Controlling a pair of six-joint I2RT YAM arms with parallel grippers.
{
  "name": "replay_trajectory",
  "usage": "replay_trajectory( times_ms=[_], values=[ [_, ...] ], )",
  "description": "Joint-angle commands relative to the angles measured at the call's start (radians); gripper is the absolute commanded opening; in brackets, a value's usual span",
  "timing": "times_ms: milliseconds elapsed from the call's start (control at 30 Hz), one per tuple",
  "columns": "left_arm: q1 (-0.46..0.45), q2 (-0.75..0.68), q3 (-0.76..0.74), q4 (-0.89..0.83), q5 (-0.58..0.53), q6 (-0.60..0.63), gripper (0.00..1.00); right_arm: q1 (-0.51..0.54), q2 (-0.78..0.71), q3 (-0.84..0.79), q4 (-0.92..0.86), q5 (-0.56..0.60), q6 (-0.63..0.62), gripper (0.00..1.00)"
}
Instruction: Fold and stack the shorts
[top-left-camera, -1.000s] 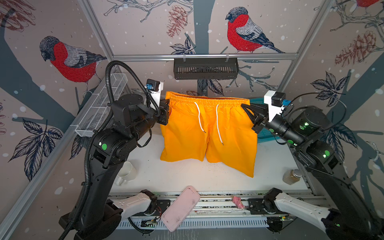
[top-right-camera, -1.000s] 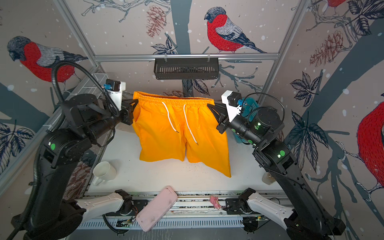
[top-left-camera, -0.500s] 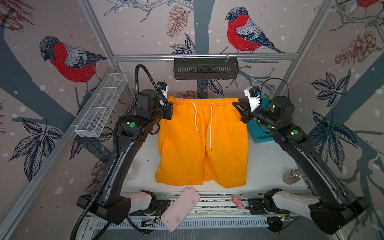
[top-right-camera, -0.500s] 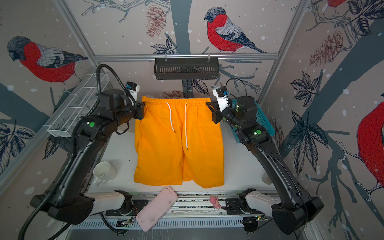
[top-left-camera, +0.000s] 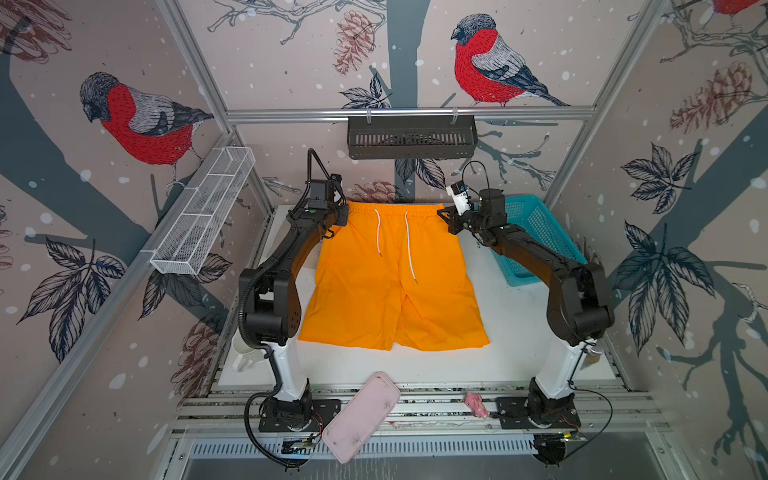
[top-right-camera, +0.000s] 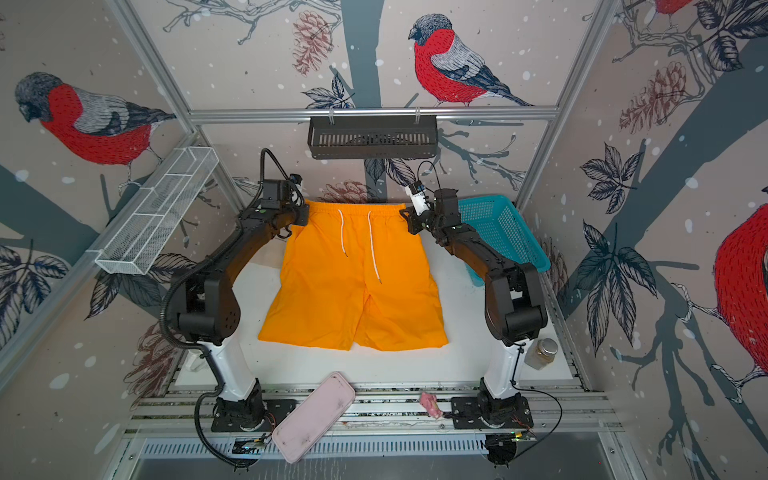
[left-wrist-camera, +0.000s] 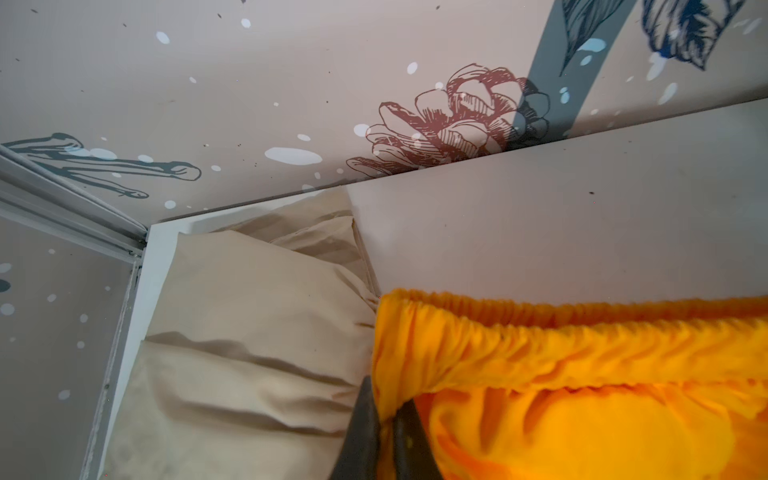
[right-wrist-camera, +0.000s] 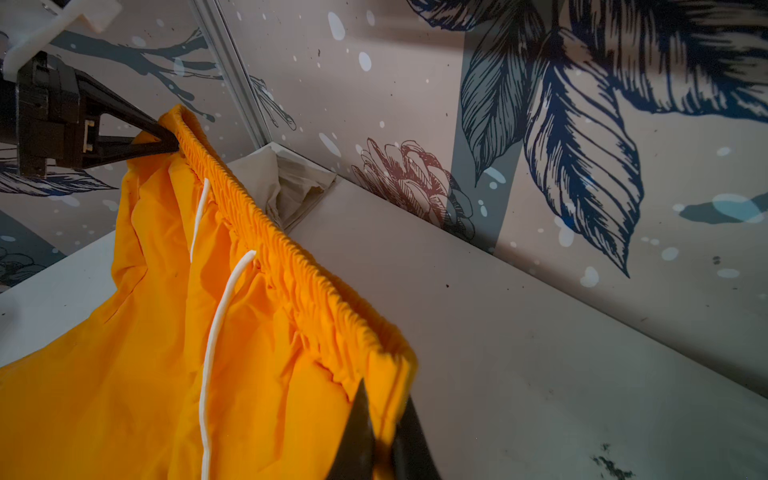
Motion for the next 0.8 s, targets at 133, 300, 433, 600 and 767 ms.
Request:
replay_trajectory(
  times_ms=[133,300,433,600,767],
  values=[
    [0.015,0.101,0.12,0.103,-0.131,0.003,0.16,0.022,0.251,0.239,0.109,0.005,0.039,0.53],
    [0.014,0.162,0.316,-0.014,-0.09,-0.04,0.98,0.067,0.375,0.477,0.049,0.043,0.045,0.84],
    [0.014,0.16,0.397,-0.111,-0.096,-0.076,0.98,0.083,0.4,0.67,-0.165,0.122,0.095,0.87],
    [0.014,0.116,0.388,-0.349,-0.073,-0.194,0.98,0.087,0.246,0.501,-0.429,0.219,0.11,0.89],
    [-0.066,-0.111,-0.041,-0.277,0.284,-0.265,0.98,0.084,-0.047,-0.03,-0.41,0.378,0.196,0.91]
  ],
)
